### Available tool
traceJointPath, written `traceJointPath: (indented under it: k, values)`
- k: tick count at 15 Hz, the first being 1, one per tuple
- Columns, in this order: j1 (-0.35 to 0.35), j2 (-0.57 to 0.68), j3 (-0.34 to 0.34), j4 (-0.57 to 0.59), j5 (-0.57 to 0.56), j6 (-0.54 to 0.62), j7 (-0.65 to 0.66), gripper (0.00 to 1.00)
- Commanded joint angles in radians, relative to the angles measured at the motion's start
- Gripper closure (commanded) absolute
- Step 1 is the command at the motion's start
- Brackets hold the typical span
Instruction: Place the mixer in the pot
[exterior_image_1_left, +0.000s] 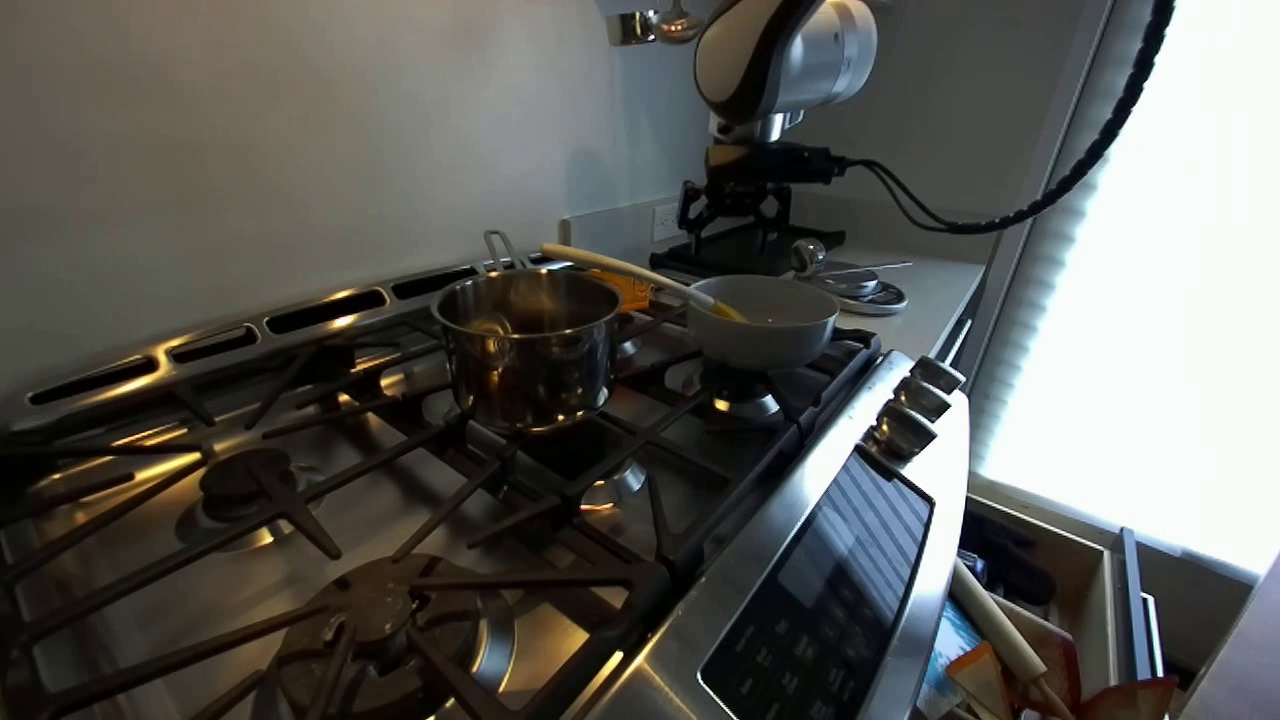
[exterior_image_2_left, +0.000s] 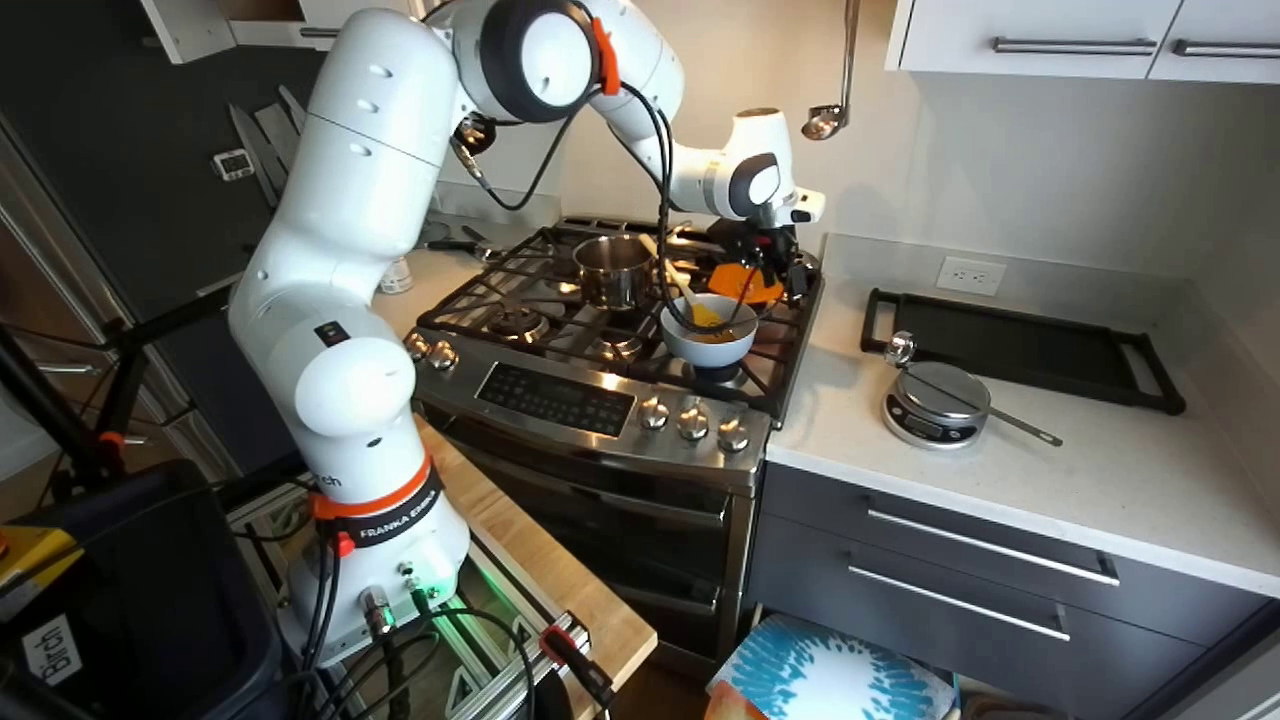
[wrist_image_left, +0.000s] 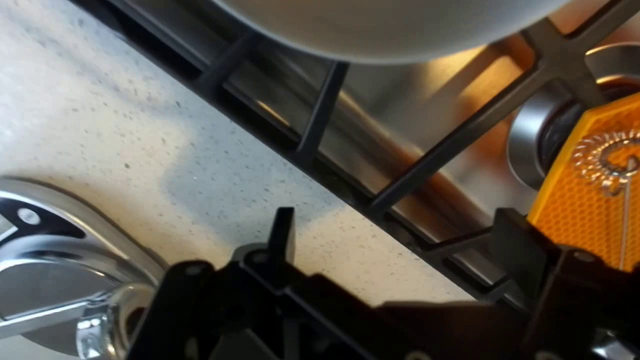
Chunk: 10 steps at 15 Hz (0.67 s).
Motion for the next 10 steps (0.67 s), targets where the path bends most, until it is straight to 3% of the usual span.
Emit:
traceJointPath:
  k: [1,4,5,10]
  values:
    - [0.010,0.180,0.009,0.237,0.046,0.005,-0.116,0.00]
    - [0.024,0.220,0.007,0.310,0.070,-0.006,-0.137,0.00]
    - [0.034,0.177,-0.007,0.243,0.067,0.001,-0.124,0.00]
    - [0.053,0.190,-0.005,0.267,0.065,0.000,-0.132,0.00]
